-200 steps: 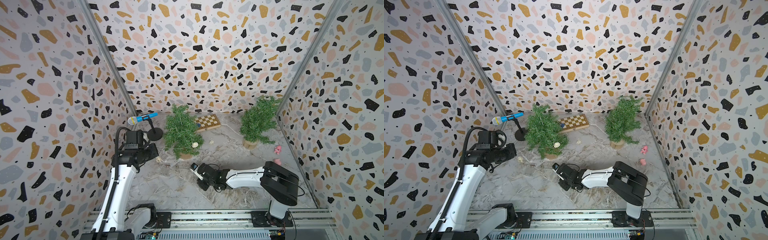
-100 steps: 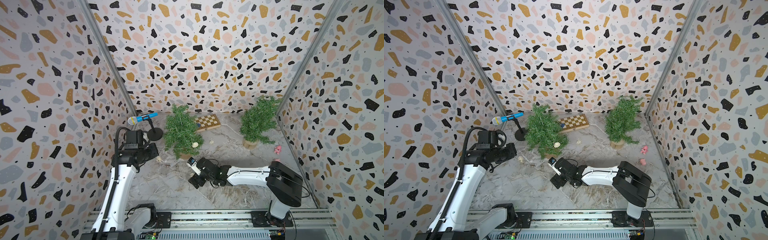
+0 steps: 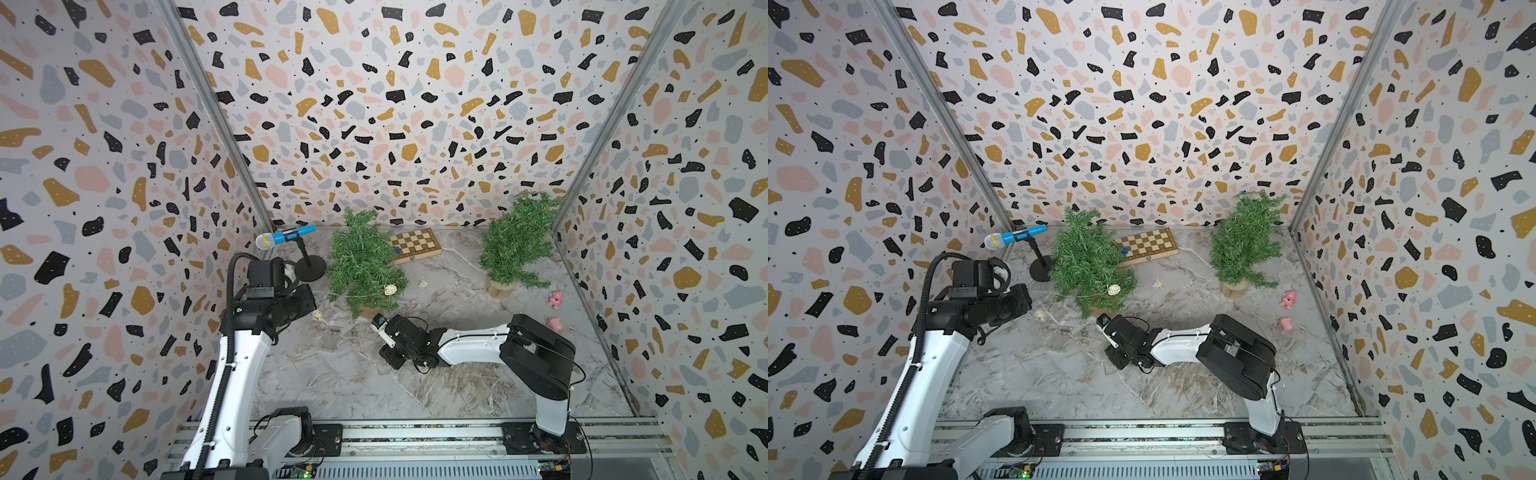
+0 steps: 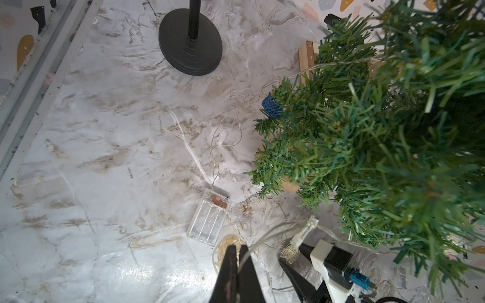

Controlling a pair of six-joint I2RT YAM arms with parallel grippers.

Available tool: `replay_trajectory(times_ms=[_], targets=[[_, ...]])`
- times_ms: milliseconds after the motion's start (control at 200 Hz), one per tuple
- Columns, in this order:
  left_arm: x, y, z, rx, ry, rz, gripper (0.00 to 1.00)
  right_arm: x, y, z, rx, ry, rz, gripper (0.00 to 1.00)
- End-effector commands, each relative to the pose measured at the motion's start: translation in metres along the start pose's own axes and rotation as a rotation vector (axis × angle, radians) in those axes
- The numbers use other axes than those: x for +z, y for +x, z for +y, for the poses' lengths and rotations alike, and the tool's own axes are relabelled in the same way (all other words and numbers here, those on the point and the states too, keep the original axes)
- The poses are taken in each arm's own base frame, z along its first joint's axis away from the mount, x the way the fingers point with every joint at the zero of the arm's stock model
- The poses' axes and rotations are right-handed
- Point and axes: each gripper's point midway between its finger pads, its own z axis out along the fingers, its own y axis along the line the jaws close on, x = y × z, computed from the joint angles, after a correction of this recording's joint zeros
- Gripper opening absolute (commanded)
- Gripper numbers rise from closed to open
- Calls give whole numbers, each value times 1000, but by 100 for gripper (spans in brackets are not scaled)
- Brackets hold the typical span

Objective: Wrap string light around the christmas tree
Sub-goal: Wrap the light string around the Christmas tree.

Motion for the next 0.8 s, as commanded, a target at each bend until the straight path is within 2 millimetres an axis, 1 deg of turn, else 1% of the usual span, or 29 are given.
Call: replay_trajectory(times_ms=[0, 55, 90, 95, 115, 165, 220, 340, 350, 355, 415, 506, 586, 681, 706, 716, 726, 731, 741, 756, 761, 776, 781, 796], targets=[[-21, -12, -1, 6, -8, -68, 0, -24, 17, -9, 5, 43, 33, 33], [-23, -8, 1, 5, -18, -64, 0, -41, 12, -12, -1, 58, 5, 27], [-22, -3, 3, 4, -19, -53, 0, -52, 10, -15, -5, 71, -9, 23], [-21, -3, 3, 4, -18, -51, 0, -56, 7, -15, -6, 72, -18, 22], [-19, 1, 4, 0, -19, -41, 0, -61, 5, -16, -9, 78, -29, 21], [-12, 9, 9, -10, -30, -15, 0, -82, -7, -20, -22, 102, -69, 16], [-6, 15, 13, -19, -40, 1, 0, -106, -22, -26, -39, 138, -115, 12], [6, 15, 14, -36, -36, 9, 0, -161, -60, -40, -80, 229, -226, 9], [8, 16, 14, -38, -34, 14, 0, -163, -62, -40, -81, 232, -230, 9], [8, 16, 14, -40, -32, 17, 0, -168, -66, -41, -85, 236, -243, 9], [16, 22, 10, -58, -2, 58, 0, -197, -87, -43, -110, 260, -317, 9], [23, 27, 8, -75, 16, 81, 0, -235, -119, -43, -129, 283, -418, 9], [20, 18, 11, -73, -6, 43, 0, -267, -152, -42, -145, 316, -506, 9], [17, 5, 10, -65, -21, 8, 0, -303, -197, -44, -177, 379, -617, 9], [19, 3, 10, -66, -23, 8, 0, -312, -209, -44, -188, 391, -645, 8], [20, 3, 10, -68, -24, 10, 0, -312, -212, -44, -193, 394, -649, 8], [21, 3, 10, -69, -23, 13, 0, -319, -218, -43, -197, 399, -667, 8], [22, 3, 10, -70, -22, 15, 0, -315, -218, -43, -202, 401, -660, 8], [23, 3, 10, -70, -20, 18, 0, -323, -225, -43, -205, 406, -683, 8], [25, 3, 9, -74, -17, 25, 0, -324, -230, -43, -214, 413, -690, 9], [26, 4, 9, -75, -16, 28, 0, -329, -234, -43, -215, 415, -703, 9], [28, 4, 9, -79, -12, 35, 0, -329, -239, -44, -227, 426, -706, 8], [29, 4, 9, -81, -10, 38, 0, -334, -243, -43, -228, 430, -719, 8], [31, 5, 8, -83, -3, 45, 0, -334, -247, -45, -237, 442, -720, 8]])
